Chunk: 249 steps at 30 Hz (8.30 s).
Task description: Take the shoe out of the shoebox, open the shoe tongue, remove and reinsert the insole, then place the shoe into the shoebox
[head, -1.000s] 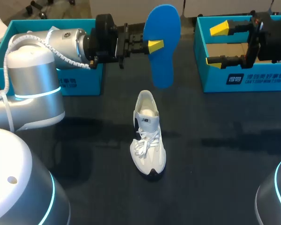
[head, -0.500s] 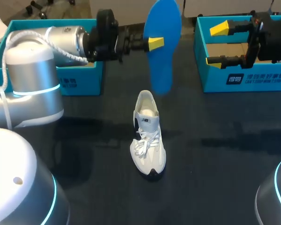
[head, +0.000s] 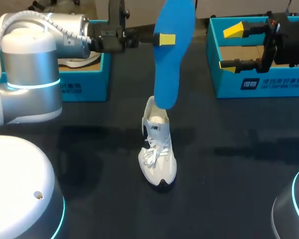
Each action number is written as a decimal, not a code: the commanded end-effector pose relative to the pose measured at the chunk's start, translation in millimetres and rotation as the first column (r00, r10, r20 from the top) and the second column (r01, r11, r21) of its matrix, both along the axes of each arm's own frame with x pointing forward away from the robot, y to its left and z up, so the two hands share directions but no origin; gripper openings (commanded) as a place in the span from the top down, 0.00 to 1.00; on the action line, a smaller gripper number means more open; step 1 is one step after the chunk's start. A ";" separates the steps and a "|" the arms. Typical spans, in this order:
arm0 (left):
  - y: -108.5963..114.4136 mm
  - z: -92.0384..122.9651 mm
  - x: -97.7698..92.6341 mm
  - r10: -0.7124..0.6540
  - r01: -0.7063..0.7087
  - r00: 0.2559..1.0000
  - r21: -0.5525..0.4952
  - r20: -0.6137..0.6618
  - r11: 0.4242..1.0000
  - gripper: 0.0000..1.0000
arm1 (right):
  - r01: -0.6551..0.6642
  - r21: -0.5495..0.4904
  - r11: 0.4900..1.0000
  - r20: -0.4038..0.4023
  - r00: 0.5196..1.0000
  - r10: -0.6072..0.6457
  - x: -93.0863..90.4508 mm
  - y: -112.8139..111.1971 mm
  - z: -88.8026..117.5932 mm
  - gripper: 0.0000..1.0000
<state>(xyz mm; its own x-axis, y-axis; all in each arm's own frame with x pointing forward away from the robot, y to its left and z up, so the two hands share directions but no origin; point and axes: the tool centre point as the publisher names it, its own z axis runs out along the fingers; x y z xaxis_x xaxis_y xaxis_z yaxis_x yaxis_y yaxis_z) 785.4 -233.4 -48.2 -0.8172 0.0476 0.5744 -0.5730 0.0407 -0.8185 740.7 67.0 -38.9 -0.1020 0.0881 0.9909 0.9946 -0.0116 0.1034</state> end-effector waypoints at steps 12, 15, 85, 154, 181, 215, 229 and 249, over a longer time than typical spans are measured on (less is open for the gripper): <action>-9.0 5.8 6.5 0.168 0.006 0.475 0.194 -0.864 0.981 1.00 | 0.002 -0.002 1.000 -0.001 1.000 -0.002 -0.3 1.2 -0.2 0.00; -9.0 5.8 6.5 0.168 0.006 0.475 0.194 -0.864 0.981 1.00 | 0.002 -0.002 1.000 -0.001 1.000 -0.002 -0.3 1.2 -0.2 0.00; -34.7 -19.6 31.2 -0.039 -0.129 0.640 -0.157 -0.767 0.979 1.00 | 0.138 -0.691 0.710 -0.009 0.980 -0.198 -7.5 48.0 57.0 0.00; -33.0 -23.7 40.9 -0.012 -0.107 0.652 -0.108 -0.758 0.988 1.00 | 0.186 -0.972 0.142 0.159 0.970 -0.183 14.5 107.4 30.9 0.00; -33.0 -23.7 40.9 -0.012 -0.107 0.652 -0.108 -0.758 0.988 1.00 | 0.283 -0.811 0.513 0.193 0.956 -0.223 -11.6 42.0 33.1 0.00; -33.0 -23.7 40.9 -0.012 -0.107 0.652 -0.108 -0.758 0.988 1.00 | 0.104 -0.144 0.984 0.148 0.985 -0.082 9.2 -19.8 -12.6 0.00; -33.0 -23.7 40.9 -0.012 -0.107 0.652 -0.108 -0.758 0.988 1.00 | 0.106 -0.145 0.984 0.090 0.991 -0.094 13.7 -22.5 -9.4 0.00; -33.0 -23.7 40.9 -0.012 -0.107 0.652 -0.108 -0.758 0.988 1.00 | 0.016 -0.053 0.998 0.048 0.999 -0.014 25.5 -32.9 -30.2 0.00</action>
